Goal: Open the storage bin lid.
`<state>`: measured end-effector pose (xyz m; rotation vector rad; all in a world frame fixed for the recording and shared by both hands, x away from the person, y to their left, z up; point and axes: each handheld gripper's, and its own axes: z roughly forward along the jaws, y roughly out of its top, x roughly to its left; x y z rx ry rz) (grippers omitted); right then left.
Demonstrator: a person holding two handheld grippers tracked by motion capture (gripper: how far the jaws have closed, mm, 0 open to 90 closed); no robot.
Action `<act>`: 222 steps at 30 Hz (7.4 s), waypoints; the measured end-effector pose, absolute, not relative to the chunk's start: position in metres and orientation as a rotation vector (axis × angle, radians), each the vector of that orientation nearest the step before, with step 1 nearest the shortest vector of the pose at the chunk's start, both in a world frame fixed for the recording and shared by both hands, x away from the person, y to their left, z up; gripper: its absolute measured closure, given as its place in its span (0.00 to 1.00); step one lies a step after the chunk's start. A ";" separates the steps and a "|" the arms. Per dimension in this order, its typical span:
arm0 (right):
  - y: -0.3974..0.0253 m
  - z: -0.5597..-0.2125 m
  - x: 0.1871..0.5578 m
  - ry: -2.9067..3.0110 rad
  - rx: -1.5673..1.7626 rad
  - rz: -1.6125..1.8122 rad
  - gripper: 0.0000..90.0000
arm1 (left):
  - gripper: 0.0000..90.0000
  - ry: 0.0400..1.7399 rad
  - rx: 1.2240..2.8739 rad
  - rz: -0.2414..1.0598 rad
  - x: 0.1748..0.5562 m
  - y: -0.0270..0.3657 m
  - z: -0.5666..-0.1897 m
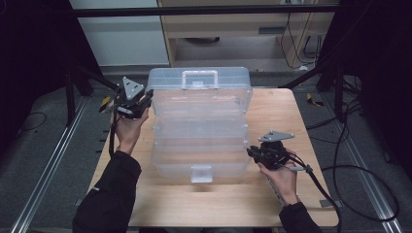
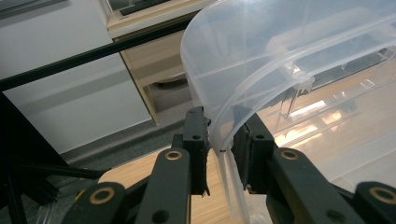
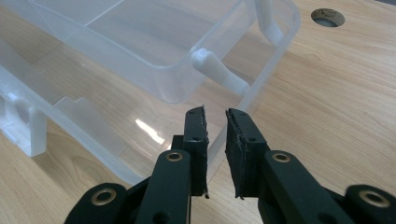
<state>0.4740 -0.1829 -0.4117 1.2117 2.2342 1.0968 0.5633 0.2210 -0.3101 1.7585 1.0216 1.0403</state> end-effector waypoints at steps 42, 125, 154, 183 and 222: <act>-0.184 -0.412 0.477 2.236 1.220 1.101 0.87 | 0.93 1.068 1.734 1.037 0.591 0.219 -0.302; -0.183 -0.412 0.476 2.229 1.226 1.096 0.87 | 0.90 1.144 1.759 1.050 0.656 0.212 -0.314; -0.181 -0.412 0.474 2.224 1.212 1.086 0.88 | 0.90 1.217 1.837 1.031 0.675 0.213 -0.320; -0.180 -0.409 0.466 2.249 1.216 1.071 0.89 | 0.70 1.199 1.836 0.915 0.658 0.230 -0.313; -0.178 -0.407 0.468 2.262 1.221 1.043 0.89 | 0.64 1.093 1.857 0.825 0.477 0.273 -0.334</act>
